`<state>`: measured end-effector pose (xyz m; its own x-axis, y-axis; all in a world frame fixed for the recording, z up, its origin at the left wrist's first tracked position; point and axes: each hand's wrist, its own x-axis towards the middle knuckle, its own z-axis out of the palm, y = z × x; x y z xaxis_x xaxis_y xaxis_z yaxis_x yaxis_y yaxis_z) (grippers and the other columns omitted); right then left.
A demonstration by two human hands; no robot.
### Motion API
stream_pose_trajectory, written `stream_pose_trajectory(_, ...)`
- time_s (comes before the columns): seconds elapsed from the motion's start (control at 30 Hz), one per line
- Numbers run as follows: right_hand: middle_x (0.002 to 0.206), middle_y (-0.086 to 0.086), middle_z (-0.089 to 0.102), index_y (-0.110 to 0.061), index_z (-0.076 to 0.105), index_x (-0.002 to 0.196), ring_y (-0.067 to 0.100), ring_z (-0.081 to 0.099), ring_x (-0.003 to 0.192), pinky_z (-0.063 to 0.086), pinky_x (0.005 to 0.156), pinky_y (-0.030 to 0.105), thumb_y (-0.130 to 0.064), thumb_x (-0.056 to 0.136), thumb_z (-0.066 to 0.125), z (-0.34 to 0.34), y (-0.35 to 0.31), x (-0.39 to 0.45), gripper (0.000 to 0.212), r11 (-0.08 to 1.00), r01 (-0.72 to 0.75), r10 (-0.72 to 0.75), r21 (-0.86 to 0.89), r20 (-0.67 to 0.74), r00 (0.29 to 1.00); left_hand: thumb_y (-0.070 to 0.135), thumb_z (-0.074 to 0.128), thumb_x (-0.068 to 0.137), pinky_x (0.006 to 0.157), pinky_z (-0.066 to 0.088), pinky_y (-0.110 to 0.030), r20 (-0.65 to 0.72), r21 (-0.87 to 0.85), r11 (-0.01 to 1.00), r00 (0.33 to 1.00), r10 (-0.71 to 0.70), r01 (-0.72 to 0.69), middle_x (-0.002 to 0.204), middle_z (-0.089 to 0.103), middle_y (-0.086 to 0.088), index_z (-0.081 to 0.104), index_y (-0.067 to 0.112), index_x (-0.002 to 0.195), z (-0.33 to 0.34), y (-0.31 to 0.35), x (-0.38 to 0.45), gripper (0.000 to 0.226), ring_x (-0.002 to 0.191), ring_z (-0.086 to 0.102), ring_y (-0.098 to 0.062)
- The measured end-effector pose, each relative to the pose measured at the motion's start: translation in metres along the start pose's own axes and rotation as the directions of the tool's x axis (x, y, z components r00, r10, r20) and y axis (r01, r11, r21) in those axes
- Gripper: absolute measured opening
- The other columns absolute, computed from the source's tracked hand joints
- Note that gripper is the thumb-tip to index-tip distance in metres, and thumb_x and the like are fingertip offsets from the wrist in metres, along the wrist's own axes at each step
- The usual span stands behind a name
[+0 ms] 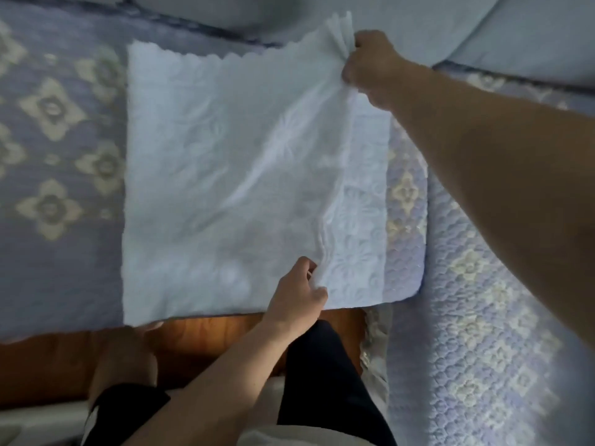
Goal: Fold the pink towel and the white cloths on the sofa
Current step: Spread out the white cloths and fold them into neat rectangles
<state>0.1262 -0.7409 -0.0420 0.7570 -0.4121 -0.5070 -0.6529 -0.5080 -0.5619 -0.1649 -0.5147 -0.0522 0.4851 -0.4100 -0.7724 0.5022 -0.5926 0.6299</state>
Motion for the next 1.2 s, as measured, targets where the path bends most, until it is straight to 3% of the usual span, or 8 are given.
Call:
stream_pose_trajectory(0.4,0.12,0.007,0.065,-0.01,0.06,0.129,0.024,0.06,0.105,0.048,0.081,0.026,0.004,0.087,0.042,-0.058,0.136,0.045,0.047,0.997,0.024,-0.027,0.08,0.028,0.999,0.01,0.057,0.094,0.072,0.048,-0.027,-0.258,0.208,0.975,0.966,-0.024,0.079,0.093,0.057,0.003,0.044,0.019,0.111,0.159,0.051,0.059,0.024,0.085,0.061,-0.019)
stream_pose_trajectory(0.53,0.115,0.002,0.065,-0.021,0.052,0.128,0.022,0.066,0.104,0.057,0.083,0.029,-0.016,0.09,0.063,-0.04,0.173,0.049,0.039,0.968,-0.088,0.054,0.235,0.147,0.988,0.008,0.058,0.092,0.097,0.051,-0.032,-0.186,0.315,0.944,0.982,-0.042,0.101,0.123,0.057,-0.001,0.042,0.015,0.132,0.172,0.023,0.08,0.044,0.113,0.06,-0.02)
stream_pose_trajectory(0.63,0.127,-0.002,0.06,-0.022,0.039,0.146,0.018,0.067,0.101,0.056,0.073,0.027,-0.028,0.086,0.071,-0.034,0.185,0.042,0.068,0.935,-0.157,0.125,0.317,0.119,0.985,0.009,0.057,0.094,0.1,0.049,-0.032,-0.133,0.313,0.949,0.991,0.004,0.038,0.125,0.055,0.001,0.041,0.019,0.134,0.171,0.022,0.083,0.044,0.117,0.058,-0.018)
stream_pose_trajectory(0.8,0.13,0.005,0.06,-0.021,0.04,0.148,0.025,0.064,0.111,0.054,0.087,0.035,-0.047,0.081,0.064,-0.02,0.222,-0.033,0.076,0.956,-0.223,0.241,0.188,-0.081,0.967,0.036,0.057,0.099,0.104,0.04,-0.021,0.271,0.136,0.991,0.962,-0.027,-0.01,0.144,0.049,0.008,0.036,0.027,0.152,0.148,0.04,0.053,0.057,0.128,0.051,-0.006)
stream_pose_trajectory(0.9,0.127,0.002,0.051,-0.021,0.044,0.139,0.024,0.05,0.12,0.044,0.097,0.037,-0.047,0.086,0.065,0.004,0.264,-0.138,0.062,0.964,-0.262,0.263,0.043,-0.003,0.965,0.031,0.056,0.101,0.094,0.05,-0.023,-0.239,0.098,0.995,0.971,0.008,0.016,0.12,0.063,0.009,0.06,0.022,0.129,0.1,0.01,0.032,0.03,0.105,0.062,-0.005)
stream_pose_trajectory(1.0,0.127,-0.006,0.044,-0.029,0.039,0.141,0.017,0.047,0.116,0.045,0.096,0.04,-0.052,0.081,0.07,0.032,0.291,-0.228,0.072,0.935,-0.353,0.349,0.031,0.087,0.933,0.02,0.065,0.093,0.101,0.045,-0.042,-0.782,0.162,0.952,0.622,-0.036,0.259,0.124,0.056,-0.01,0.056,0.011,0.127,0.02,-0.05,0.005,0.036,0.115,0.055,-0.03)
stream_pose_trajectory(1.1,0.118,-0.005,0.058,-0.026,0.042,0.136,0.019,0.063,0.102,0.057,0.084,0.044,-0.044,0.081,0.076,0.054,0.308,-0.262,0.067,0.827,-0.54,0.516,0.159,0.168,0.84,0.037,0.068,0.091,0.108,0.035,-0.054,-0.843,0.025,0.819,0.452,-0.291,0.574,0.148,0.038,-0.022,0.035,0.013,0.147,-0.06,-0.101,-0.02,0.07,0.134,0.037,-0.042)
stream_pose_trajectory(1.2,0.109,0.009,0.074,-0.011,0.058,0.13,0.031,0.074,0.096,0.061,0.084,0.047,-0.031,0.088,0.077,0.053,0.323,-0.264,0.05,0.53,-0.696,0.587,0.484,0.383,0.713,0.044,0.068,0.092,0.098,0.046,-0.048,-0.606,-0.073,0.819,0.627,-0.49,0.569,0.141,0.052,-0.021,0.041,0.004,0.145,-0.102,-0.123,-0.024,0.071,0.124,0.053,-0.04)
